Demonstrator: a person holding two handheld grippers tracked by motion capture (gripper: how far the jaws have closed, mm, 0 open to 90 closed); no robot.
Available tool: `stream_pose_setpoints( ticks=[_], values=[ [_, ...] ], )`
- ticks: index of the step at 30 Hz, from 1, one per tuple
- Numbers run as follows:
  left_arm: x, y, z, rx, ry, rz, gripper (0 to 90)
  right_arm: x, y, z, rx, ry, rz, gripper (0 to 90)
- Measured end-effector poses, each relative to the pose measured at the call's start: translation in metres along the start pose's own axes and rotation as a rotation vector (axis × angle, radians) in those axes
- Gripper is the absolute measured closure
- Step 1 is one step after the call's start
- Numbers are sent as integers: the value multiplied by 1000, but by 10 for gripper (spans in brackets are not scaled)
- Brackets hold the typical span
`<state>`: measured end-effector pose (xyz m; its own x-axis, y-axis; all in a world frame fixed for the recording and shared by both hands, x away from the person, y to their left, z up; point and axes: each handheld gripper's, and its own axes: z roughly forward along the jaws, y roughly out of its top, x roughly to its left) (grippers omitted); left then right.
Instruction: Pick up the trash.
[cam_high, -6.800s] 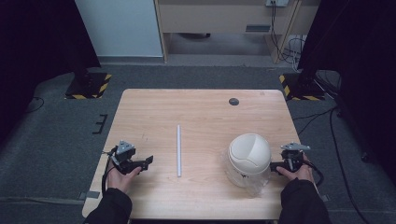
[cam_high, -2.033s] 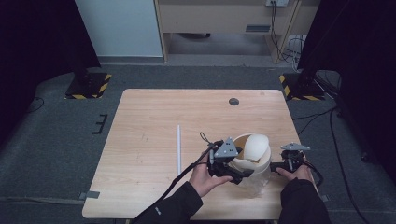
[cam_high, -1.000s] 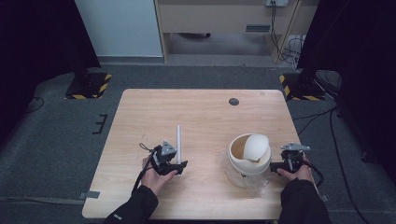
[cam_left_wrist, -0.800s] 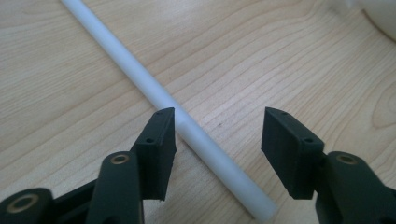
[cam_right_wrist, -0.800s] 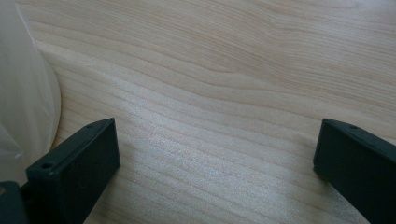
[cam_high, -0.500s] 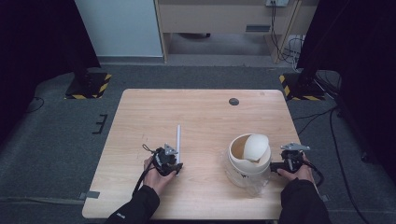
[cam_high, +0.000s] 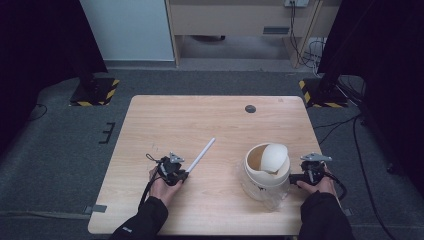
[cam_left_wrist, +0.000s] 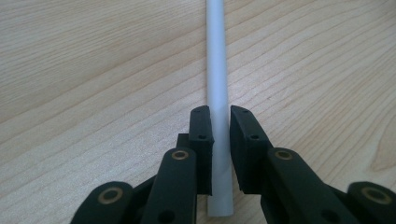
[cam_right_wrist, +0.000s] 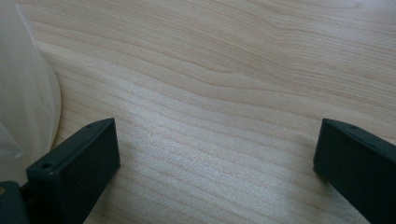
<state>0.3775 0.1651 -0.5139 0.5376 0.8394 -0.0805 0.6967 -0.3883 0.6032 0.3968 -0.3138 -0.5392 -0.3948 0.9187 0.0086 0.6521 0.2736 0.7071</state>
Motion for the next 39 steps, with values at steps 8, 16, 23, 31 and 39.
stream_pose_setpoints(
  ticks=[8, 16, 23, 31, 39],
  values=[
    [3, 3, -8, -33, -27, -24, 790, 0, 0, 0, 0, 1, 0, 7],
    [10, 8, -29, -124, -50, -57, 790, 0, 0, 0, 0, 1, -1, 7],
    [15, 11, -46, -199, -56, -77, 790, 0, 0, 0, 0, 1, 0, 7],
    [17, 16, -70, -310, -67, -74, 790, 0, 0, 0, -1, 1, -2, 7],
    [17, 24, -98, -442, -71, -61, 790, -2, 2, -2, 4, -1, 6, 85]
  ],
)
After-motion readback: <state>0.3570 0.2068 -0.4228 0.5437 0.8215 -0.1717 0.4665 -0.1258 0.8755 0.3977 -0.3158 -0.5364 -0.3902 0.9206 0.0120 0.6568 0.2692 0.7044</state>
